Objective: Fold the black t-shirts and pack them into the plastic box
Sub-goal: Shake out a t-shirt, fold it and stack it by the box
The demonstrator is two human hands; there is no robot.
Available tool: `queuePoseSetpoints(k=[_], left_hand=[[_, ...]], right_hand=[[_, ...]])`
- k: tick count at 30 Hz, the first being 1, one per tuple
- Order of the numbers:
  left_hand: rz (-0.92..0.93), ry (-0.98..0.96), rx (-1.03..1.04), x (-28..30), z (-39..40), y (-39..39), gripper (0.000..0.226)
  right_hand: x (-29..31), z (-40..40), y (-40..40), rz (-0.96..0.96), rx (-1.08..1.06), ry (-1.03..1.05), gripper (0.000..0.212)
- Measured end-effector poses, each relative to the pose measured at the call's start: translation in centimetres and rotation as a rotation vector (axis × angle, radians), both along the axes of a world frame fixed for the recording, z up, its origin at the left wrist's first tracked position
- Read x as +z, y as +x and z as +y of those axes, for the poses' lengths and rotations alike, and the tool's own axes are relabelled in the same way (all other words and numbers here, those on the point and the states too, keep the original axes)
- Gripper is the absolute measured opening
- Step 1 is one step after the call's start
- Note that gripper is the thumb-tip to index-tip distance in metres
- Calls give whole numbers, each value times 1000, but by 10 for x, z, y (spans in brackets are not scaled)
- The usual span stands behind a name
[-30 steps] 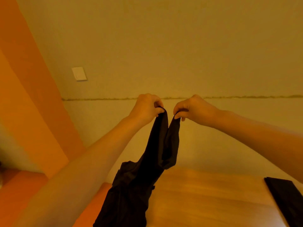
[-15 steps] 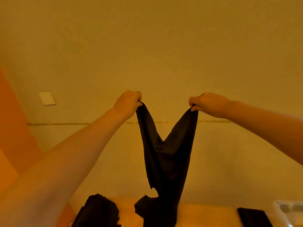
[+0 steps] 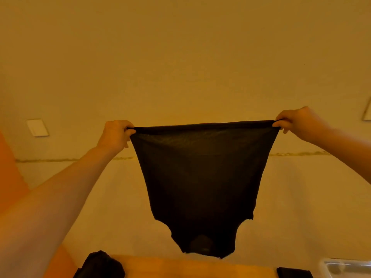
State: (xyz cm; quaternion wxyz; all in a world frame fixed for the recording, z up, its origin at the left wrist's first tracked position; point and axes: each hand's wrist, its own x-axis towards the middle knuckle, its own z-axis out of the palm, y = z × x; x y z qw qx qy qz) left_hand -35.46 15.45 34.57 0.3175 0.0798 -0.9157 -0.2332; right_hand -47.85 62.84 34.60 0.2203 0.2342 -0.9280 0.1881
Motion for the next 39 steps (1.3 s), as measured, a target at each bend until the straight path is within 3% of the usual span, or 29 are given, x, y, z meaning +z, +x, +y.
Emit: queuePoseSetpoints(k=[6, 14, 21, 27, 32, 39], left_hand=[[-109, 115, -24, 8, -7, 5, 10], [-252, -22, -5, -12, -3, 22, 9], [-226, -19, -52, -51, -10, 59, 14], [-240, -1, -210, -121, -8, 134, 13], [-261, 27, -354, -187, -16, 207, 27], [-368, -184, -572, -278, -24, 288, 37]], right_hand=[[4, 15, -1, -81, 52, -78, 5], [-25, 19, 14, -233, 18, 61, 7], [-68, 27, 70, -300, -18, 35, 4], [-125, 39, 162, -346, -80, -97, 7], [-177, 43, 245, -412, -76, -162, 15], [-250, 40, 346, -406, -29, -55, 26]])
